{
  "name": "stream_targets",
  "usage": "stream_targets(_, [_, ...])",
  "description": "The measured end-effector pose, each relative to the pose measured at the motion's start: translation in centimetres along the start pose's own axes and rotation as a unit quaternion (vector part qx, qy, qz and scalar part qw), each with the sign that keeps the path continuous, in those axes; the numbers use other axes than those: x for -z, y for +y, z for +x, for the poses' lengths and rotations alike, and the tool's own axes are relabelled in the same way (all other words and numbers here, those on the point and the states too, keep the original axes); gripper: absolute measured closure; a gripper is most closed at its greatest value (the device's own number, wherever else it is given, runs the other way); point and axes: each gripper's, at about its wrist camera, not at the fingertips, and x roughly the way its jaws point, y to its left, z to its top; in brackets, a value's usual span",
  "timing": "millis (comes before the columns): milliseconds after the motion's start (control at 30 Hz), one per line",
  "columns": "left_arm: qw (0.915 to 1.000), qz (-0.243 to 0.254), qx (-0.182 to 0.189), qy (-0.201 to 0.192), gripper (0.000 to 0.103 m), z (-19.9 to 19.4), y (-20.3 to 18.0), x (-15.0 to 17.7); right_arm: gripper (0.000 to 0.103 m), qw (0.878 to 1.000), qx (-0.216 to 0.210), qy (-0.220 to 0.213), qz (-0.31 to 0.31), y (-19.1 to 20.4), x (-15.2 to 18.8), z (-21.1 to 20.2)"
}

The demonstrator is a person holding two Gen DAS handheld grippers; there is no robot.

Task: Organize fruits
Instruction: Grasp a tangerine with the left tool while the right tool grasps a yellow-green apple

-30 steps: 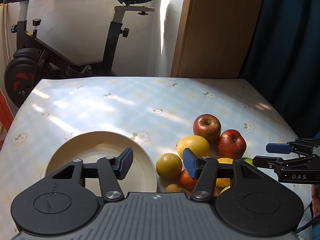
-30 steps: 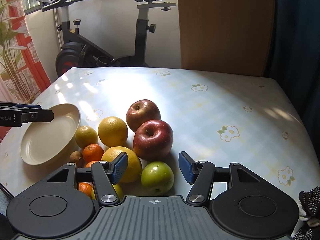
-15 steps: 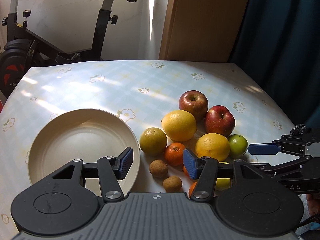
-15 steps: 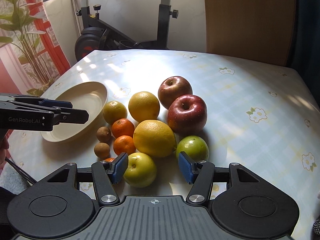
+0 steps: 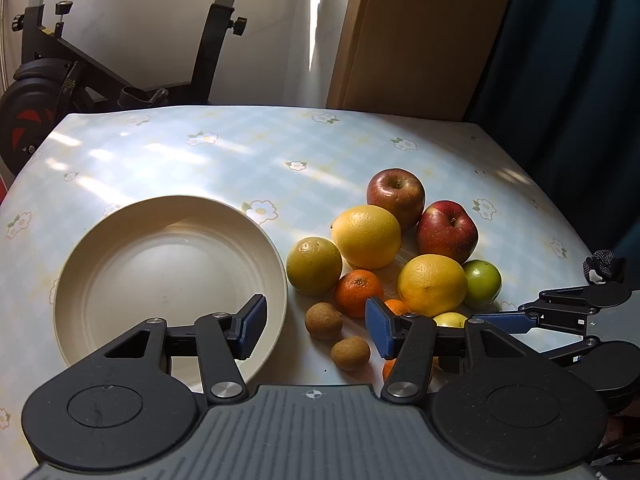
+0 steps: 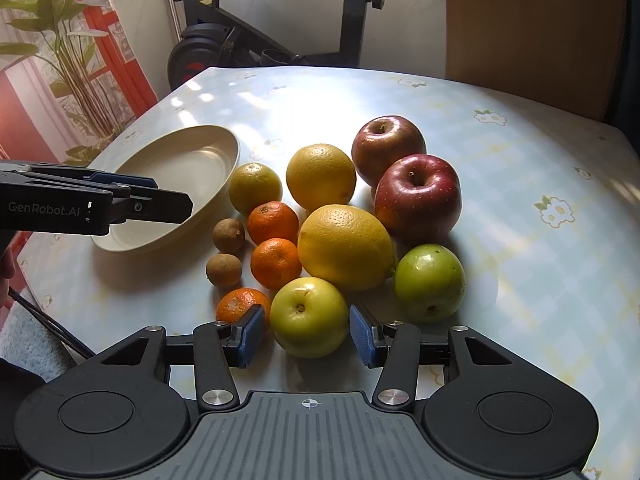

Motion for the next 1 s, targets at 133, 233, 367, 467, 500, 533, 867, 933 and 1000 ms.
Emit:
stream_targets(133, [1.0000,0.002,0.002,0.003,0.046,0.0,-0.1,0.1,0.059,1.000,-0.005,0.002,0.012,-0.5,0.1,0.6])
stream_targets(233, [1.0000,0.001,0.005,0.005,0.046,0.0,-0.1,0.2,0.060,1.000,-0.009,0.003,0.017,-0.7,0.2,0.6])
stream_targets(367, [0.9998,0.004,0.015,0.013,0.046,0.2,-0.3,0.4,0.060,0.999,-0.011,-0.002,0.030,-1.2,0.5,0.0])
stream_targets(467, [0.9993,0.013,0.022,0.027,0.046,0.7,-0.8,0.6,0.060,0.999,-0.007,-0.011,0.036,-1.4,0.8,-0.7])
stream_targets(500, [0.9989,0.018,0.027,0.033,0.046,0.9,-1.1,0.7,0.060,0.999,-0.004,-0.014,0.037,-1.4,0.9,-0.9])
stream_targets(533, [0.9985,0.024,0.033,0.038,0.046,1.1,-1.4,0.8,0.060,0.999,-0.002,-0.015,0.038,-1.5,1.0,-1.0])
stream_targets(867, [0.9900,0.069,0.085,0.089,0.065,2.8,-3.9,1.9,0.060,0.998,0.005,-0.033,0.056,-2.5,1.9,-2.5])
stream_targets(933, [0.9893,0.065,0.090,0.096,0.065,3.1,-4.0,2.0,0.060,0.998,0.004,-0.036,0.061,-2.8,2.0,-2.6])
stream_targets(1000, [0.9882,0.060,0.096,0.103,0.065,3.5,-3.9,2.0,0.060,0.997,0.003,-0.037,0.062,-2.9,2.0,-2.5])
